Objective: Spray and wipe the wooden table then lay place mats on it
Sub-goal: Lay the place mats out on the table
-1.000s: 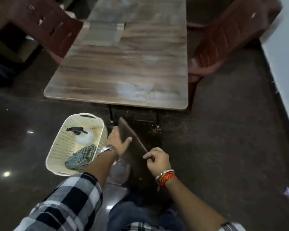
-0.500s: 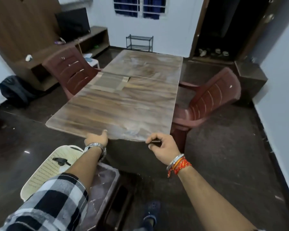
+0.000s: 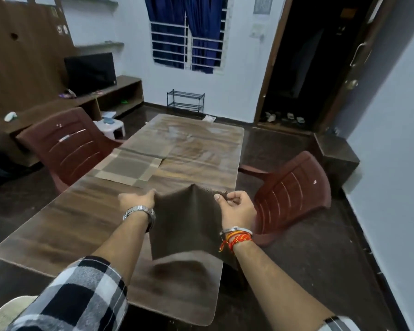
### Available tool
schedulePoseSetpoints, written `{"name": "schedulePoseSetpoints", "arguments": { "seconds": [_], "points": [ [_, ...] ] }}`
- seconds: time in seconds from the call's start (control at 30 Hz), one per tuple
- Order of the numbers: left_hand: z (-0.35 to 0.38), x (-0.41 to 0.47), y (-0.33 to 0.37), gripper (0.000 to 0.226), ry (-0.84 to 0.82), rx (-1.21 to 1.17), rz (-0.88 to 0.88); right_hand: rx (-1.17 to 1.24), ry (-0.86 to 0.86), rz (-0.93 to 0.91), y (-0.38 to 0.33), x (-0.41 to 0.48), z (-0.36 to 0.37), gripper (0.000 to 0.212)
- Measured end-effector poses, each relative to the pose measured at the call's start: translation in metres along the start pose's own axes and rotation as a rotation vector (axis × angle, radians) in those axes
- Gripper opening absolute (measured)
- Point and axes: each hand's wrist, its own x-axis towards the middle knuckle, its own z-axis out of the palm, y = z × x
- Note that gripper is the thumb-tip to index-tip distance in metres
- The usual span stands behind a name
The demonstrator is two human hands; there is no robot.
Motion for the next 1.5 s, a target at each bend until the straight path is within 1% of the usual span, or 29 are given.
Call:
{"name": "schedulePoseSetpoints", "arguments": {
  "seconds": [0.07, 0.2, 0.33, 0.43, 0.5, 0.53, 0.57, 0.63, 0.7, 0.73, 0.83, 0.87, 0.93, 1.03, 1.07, 1.13, 1.17, 1.27, 1.37, 1.43, 1.5],
  "points": [
    [0.02, 0.002, 0.003, 0.078, -0.055, -0.01, -0.02, 0.006, -0.001, -0.018, 0.007, 0.012, 0.008, 0.021],
    [0.049, 0.014, 0.005, 0.064, -0.014, -0.08, -0.093, 0.04, 0.022, -0.058, 0.018, 0.049, 0.026, 0.032],
    [0.079, 0.022, 0.014, 0.046, -0.015, -0.144, -0.135, 0.055, -0.038, -0.083, 0.034, 0.093, 0.035, 0.032],
    [0.108, 0.023, 0.021, 0.023, -0.054, -0.113, -0.077, 0.062, -0.08, -0.104, 0.052, 0.119, 0.032, 0.034],
    [0.131, 0.019, 0.028, 0.023, -0.06, -0.087, -0.006, 0.077, -0.096, -0.105, 0.065, 0.142, 0.027, 0.034],
    [0.141, 0.016, 0.031, 0.022, -0.03, -0.08, 0.028, 0.078, -0.103, -0.1, 0.071, 0.153, 0.025, 0.033],
    [0.152, 0.011, 0.038, 0.018, 0.012, -0.084, 0.054, 0.073, -0.111, -0.088, 0.076, 0.167, 0.021, 0.033],
    [0.173, 0.001, 0.05, 0.006, 0.043, -0.083, 0.081, 0.068, -0.151, -0.075, 0.083, 0.196, 0.011, 0.029],
    [0.192, 0.002, 0.057, 0.024, 0.044, -0.14, 0.129, 0.073, -0.193, -0.11, 0.086, 0.221, 0.003, 0.024],
    [0.202, 0.004, 0.06, 0.028, 0.051, -0.148, 0.138, 0.062, -0.215, -0.114, 0.089, 0.235, -0.001, 0.023],
    [0.224, 0.006, 0.067, 0.027, 0.063, -0.135, 0.132, -0.04, -0.299, 0.006, 0.098, 0.267, -0.014, 0.021],
    [0.227, 0.005, 0.07, 0.027, 0.04, -0.104, 0.12, -0.053, -0.328, 0.035, 0.101, 0.275, -0.018, 0.02],
    [0.231, 0.011, 0.076, 0.031, -0.016, -0.026, 0.111, 0.016, -0.406, 0.069, 0.106, 0.293, -0.024, 0.02],
    [0.232, 0.02, 0.085, 0.043, -0.099, 0.121, 0.163, 0.038, -0.501, 0.173, 0.116, 0.314, -0.021, 0.022],
    [0.232, 0.023, 0.088, 0.048, -0.127, 0.16, 0.187, -0.001, -0.546, 0.183, 0.118, 0.318, -0.019, 0.023],
    [0.235, 0.028, 0.092, 0.052, -0.192, 0.211, 0.218, -0.099, -0.602, 0.115, 0.126, 0.327, -0.015, 0.024],
    [0.236, 0.032, 0.093, 0.054, -0.222, 0.234, 0.221, -0.105, -0.628, 0.128, 0.128, 0.33, -0.014, 0.024],
    [0.24, 0.046, 0.095, 0.057, -0.314, 0.319, 0.223, 0.053, -0.608, 0.278, 0.128, 0.342, -0.01, 0.033],
    [0.246, 0.064, 0.094, 0.058, -0.396, 0.454, 0.268, 0.135, -0.512, 0.393, 0.128, 0.36, 0.0, 0.046],
    [0.251, 0.077, 0.096, 0.056, -0.407, 0.537, 0.298, 0.147, -0.499, 0.359, 0.132, 0.37, 0.007, 0.05],
    [0.259, 0.094, 0.099, 0.057, -0.432, 0.554, 0.322, 0.164, -0.497, 0.228, 0.134, 0.378, 0.016, 0.05]
  ]
}}
